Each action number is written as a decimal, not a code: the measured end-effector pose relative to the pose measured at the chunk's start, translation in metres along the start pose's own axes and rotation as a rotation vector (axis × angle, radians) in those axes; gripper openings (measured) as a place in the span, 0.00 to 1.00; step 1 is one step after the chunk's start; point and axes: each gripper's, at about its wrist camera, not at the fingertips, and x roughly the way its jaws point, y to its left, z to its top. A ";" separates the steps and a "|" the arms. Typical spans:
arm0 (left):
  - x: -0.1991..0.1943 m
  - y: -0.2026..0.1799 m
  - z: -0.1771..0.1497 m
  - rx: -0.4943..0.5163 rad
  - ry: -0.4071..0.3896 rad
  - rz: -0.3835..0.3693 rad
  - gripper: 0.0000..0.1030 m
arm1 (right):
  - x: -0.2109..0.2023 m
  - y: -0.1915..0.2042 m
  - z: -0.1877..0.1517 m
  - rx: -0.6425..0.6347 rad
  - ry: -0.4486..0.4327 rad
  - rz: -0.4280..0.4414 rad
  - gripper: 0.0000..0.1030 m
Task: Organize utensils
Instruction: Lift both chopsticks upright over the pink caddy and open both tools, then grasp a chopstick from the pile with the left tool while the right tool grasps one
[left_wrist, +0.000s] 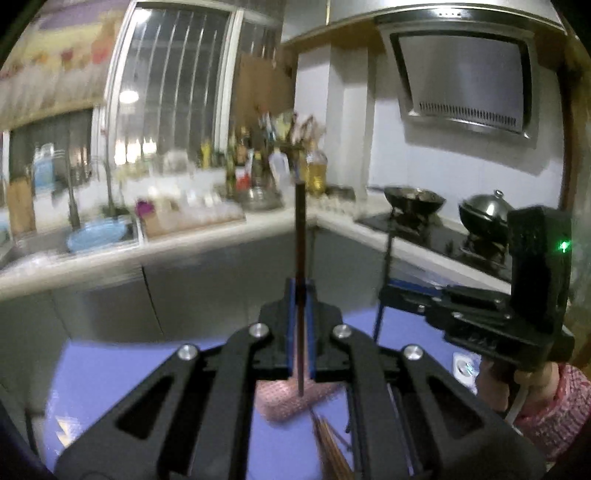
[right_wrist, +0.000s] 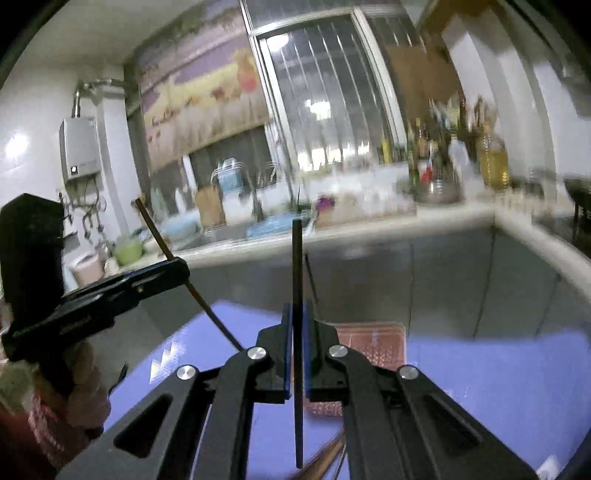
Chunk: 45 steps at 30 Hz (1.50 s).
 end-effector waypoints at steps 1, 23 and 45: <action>0.007 0.001 0.010 0.019 -0.003 0.018 0.04 | 0.010 -0.001 0.009 -0.011 -0.015 -0.012 0.05; 0.105 0.043 -0.065 -0.100 0.266 0.164 0.31 | 0.099 -0.041 -0.041 0.113 0.132 -0.067 0.35; 0.052 -0.037 -0.283 -0.096 0.669 -0.012 0.17 | 0.009 0.006 -0.294 0.014 0.608 -0.194 0.20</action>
